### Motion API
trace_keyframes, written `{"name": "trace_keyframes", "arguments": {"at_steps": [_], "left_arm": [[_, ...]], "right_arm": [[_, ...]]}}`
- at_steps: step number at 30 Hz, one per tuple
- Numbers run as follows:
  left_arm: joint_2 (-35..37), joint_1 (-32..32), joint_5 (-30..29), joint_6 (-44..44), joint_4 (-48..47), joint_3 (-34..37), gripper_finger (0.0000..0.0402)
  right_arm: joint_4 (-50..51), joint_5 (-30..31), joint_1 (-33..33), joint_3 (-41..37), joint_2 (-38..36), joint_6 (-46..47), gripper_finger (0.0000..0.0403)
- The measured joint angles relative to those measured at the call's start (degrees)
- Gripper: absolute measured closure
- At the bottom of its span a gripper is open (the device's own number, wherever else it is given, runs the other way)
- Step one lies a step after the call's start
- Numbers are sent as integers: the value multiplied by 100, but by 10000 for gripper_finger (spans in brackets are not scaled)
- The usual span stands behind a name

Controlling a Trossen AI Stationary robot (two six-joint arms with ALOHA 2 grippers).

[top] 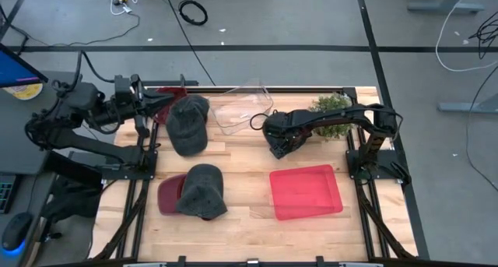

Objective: Pick & Place hat
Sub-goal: Put the right black cap into the transparent bin

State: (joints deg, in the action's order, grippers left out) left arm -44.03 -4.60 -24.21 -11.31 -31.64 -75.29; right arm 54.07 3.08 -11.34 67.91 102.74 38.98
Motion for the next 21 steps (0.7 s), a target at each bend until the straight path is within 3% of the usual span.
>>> {"name": "trace_keyframes", "arguments": {"at_steps": [13,17,21], "left_arm": [[-110,-1,0,13,0,0,399],[-110,0,2,13,2,0,399],[-107,-2,2,13,2,0,399]], "right_arm": [[-1443,-222,-21,-1032,-48,134,83],[-1457,-217,-8,-1072,-42,120,136],[-1489,-245,-2,-1072,-34,134,223]]}}
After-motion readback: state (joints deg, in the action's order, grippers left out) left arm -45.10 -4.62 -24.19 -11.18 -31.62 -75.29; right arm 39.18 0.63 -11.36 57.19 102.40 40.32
